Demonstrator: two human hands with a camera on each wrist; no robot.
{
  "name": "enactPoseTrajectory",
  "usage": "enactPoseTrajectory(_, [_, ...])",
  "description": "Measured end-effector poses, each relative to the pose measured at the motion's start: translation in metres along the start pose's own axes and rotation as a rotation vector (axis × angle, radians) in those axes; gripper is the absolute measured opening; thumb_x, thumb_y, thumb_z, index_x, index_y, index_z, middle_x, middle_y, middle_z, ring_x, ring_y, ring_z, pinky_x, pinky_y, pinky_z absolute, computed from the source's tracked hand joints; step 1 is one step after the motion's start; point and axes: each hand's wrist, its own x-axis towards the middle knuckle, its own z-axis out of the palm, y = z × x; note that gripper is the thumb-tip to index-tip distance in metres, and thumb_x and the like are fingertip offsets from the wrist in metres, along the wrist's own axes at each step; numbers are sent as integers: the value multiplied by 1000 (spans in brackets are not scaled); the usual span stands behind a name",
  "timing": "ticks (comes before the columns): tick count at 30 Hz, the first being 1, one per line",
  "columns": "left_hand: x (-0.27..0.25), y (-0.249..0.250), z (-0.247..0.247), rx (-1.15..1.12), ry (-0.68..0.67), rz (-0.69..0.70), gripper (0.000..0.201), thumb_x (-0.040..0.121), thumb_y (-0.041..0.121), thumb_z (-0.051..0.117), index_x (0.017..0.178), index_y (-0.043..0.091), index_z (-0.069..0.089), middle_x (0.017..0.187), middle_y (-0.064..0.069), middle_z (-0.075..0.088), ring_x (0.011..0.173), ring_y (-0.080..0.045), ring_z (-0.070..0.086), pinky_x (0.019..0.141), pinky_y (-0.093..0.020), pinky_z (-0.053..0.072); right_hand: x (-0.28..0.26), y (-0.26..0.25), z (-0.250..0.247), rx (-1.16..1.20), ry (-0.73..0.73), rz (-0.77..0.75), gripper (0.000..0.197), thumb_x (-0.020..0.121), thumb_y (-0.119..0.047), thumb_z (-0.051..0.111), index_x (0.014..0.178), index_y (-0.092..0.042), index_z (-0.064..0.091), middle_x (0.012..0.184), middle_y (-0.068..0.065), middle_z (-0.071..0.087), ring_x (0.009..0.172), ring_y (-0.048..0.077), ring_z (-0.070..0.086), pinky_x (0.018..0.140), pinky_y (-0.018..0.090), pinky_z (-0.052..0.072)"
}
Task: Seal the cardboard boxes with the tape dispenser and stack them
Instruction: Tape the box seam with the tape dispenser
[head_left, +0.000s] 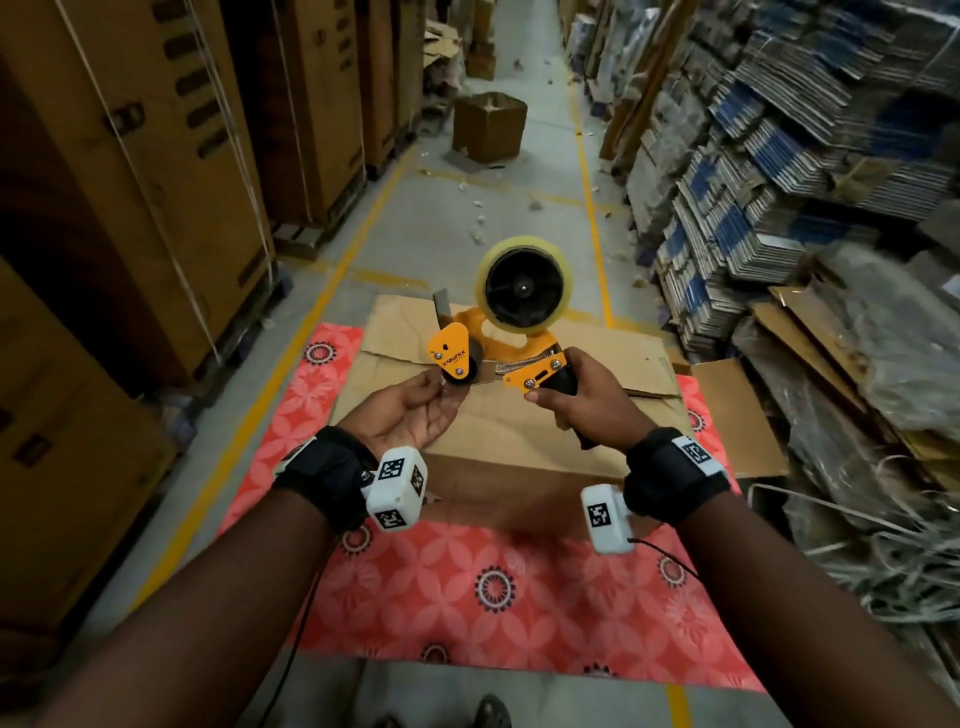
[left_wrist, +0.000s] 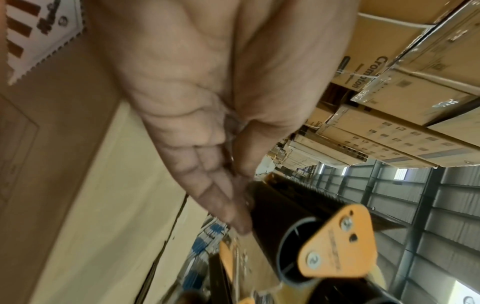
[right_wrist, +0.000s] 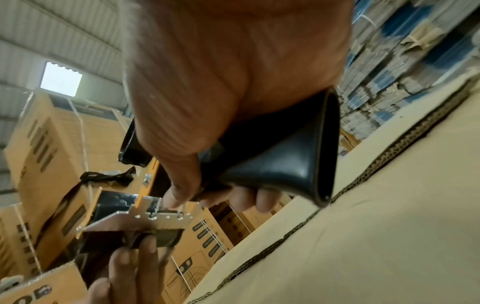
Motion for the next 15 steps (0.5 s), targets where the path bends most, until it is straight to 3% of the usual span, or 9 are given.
enactPoseTrajectory(3, [-1,3,4,63,42,-12,32,97,8,34,120,1,55,102,-16,72,88,-24,73,74,-31,60,8,5,-7,-11,-1,-65,31,82,-22,78,98,-15,52,81,5,63,57,17,55,54,35,45])
enactPoseTrajectory(6, [-3,4,15,158,64,8,39,84,13,36,113,0,59,99,-17,72,86,-25,72,77,-31,58,15,5,-15,-92,-11,-125,31,78,-29,79,91,-25,52,78,-6,62,63,15,55,60,33,43])
enactPoseTrajectory(9, [-2,-2,25,210,97,48,34,87,17,41,110,3,62,98,-15,72,86,-24,72,81,-30,56,22,7,-25,-133,-23,-158,33,77,-32,81,92,-24,53,77,-9,61,66,16,57,65,38,47])
enactPoseTrajectory(13, [8,-16,37,314,244,81,24,100,1,39,107,-3,61,94,-16,74,79,-17,74,62,-22,59,29,12,-38,-124,-36,-191,34,77,-31,81,98,-21,56,82,-6,65,66,14,58,66,40,50])
enactPoseTrajectory(15, [11,-23,38,416,292,80,23,100,-1,40,107,-4,62,94,-16,74,77,-14,74,60,-19,58,33,15,-44,-119,-45,-201,34,77,-31,82,99,-21,57,83,-6,65,66,14,58,63,36,48])
